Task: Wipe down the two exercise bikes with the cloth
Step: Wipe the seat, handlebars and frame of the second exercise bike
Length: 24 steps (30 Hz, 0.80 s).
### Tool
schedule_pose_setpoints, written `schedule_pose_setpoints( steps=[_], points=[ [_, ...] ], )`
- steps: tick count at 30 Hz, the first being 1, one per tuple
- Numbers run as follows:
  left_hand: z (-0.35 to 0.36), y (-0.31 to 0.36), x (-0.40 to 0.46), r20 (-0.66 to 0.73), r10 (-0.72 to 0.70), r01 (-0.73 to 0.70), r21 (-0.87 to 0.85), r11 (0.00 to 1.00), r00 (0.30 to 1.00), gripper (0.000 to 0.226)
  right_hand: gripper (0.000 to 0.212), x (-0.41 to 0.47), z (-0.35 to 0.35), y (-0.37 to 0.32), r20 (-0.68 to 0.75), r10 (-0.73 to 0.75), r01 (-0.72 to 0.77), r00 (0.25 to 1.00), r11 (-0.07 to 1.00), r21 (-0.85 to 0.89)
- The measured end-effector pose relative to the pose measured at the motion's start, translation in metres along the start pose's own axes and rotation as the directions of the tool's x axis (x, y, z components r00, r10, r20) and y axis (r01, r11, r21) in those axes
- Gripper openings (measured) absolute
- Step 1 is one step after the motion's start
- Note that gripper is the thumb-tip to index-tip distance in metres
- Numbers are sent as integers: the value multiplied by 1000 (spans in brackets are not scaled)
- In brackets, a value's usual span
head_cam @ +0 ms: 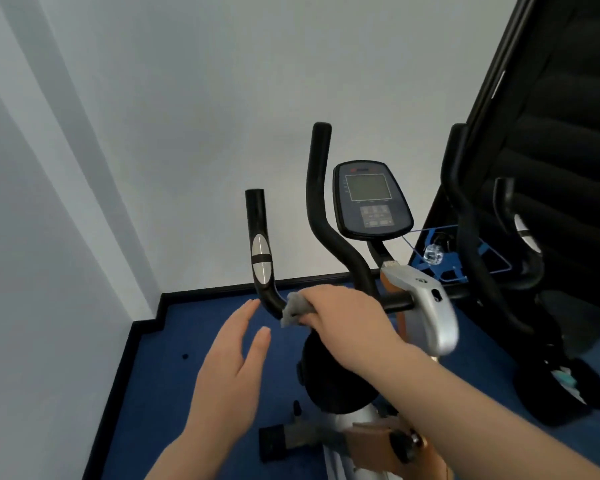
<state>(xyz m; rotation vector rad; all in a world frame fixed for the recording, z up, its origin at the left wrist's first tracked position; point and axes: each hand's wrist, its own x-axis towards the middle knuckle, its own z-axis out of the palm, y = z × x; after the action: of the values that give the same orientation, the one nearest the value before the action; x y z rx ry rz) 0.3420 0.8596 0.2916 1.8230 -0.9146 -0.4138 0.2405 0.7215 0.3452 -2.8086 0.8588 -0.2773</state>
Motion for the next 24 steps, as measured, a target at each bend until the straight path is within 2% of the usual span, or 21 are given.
schedule_pose_setpoints(
  steps=[4, 9, 11, 14, 19, 24],
  points=[
    [-31, -16, 3, 56, 52, -54, 39, 998, 997, 40, 26, -18, 0, -27, -171, 35, -28, 985, 999, 43],
    [-69, -38, -15, 191, 112, -126, 65, 990, 975, 35, 35, -55, 10, -77, -251, 161, -152, 955, 987, 55],
    [-84, -46, -28, 250, 156, -180, 79, 980, 956, 33, 36, -73, 16, -96, -295, 232, -223, 927, 973, 64],
    [-101, -64, -46, 339, 200, -254, 121, 960, 919, 32, 26, -105, 28, -121, -350, 385, -349, 854, 923, 162],
    [-101, -77, -81, 530, 246, -402, 200, 893, 812, 34, 20, -186, 57, -149, -254, 631, -607, 733, 775, 176],
    [-73, -57, -124, 685, 346, -560, 109, 821, 641, 36, 16, -277, 62, -170, -183, 813, -808, 553, 577, 121]
  ],
)
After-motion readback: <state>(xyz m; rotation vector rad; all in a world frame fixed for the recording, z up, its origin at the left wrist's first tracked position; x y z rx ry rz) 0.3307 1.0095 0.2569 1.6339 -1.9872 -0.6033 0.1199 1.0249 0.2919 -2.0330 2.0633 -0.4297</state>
